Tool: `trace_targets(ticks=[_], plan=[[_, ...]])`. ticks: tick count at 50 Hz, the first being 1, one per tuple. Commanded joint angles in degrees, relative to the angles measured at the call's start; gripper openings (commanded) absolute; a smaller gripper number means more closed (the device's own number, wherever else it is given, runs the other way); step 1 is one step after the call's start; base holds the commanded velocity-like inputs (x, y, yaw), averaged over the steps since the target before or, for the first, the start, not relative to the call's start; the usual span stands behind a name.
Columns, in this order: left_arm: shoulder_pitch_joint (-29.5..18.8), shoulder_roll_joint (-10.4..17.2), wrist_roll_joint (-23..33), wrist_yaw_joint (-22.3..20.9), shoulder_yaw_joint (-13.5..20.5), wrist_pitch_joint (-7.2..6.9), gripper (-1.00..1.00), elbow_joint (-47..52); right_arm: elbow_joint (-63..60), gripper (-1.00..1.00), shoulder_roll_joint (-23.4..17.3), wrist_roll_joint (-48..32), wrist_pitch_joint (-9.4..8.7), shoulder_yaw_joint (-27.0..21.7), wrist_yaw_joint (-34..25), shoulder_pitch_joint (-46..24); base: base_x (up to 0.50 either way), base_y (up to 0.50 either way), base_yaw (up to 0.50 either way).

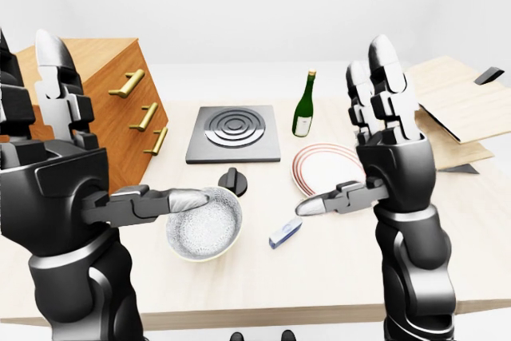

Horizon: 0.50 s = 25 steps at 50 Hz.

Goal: Pick up the akita bowl and put it on the plate.

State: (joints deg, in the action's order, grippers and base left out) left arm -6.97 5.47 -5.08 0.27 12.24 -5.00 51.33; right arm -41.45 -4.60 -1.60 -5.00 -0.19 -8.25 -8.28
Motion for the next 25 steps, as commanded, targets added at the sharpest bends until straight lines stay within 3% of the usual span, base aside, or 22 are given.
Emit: trace_targets(ticks=[1,3,5,10,25], plan=[[0.23,0.06,-0.60,0.39,0.72,0.00,1.00,2.78,4.06,1.00,1.23,-19.14,0.00,12.07,-15.86,-4.52,0.00,0.00,0.00],[0.04,0.05,-0.79,0.57,0.74,0.00,1.00,2.86,6.07,1.00,3.13,-22.58,0.00,13.06,-19.42,-6.02,0.00,0.00,0.00],[-0.20,0.06,-0.75,0.79,0.42,0.00,1.00,3.16,8.45,1.00,2.42,-28.81,0.00,15.89,-23.33,-8.01,0.00,0.00,0.00],[-0.21,-0.17,-0.47,1.04,-0.12,0.00,1.00,2.63,11.11,1.00,8.19,-36.74,0.00,16.99,-31.75,-11.85,0.00,0.00,0.00],[-0.98,-0.04,-0.30,1.53,-0.61,0.00,1.00,2.43,13.52,1.00,13.69,-46.87,0.00,20.51,-31.75,-10.66,0.00,0.00,0.00]])
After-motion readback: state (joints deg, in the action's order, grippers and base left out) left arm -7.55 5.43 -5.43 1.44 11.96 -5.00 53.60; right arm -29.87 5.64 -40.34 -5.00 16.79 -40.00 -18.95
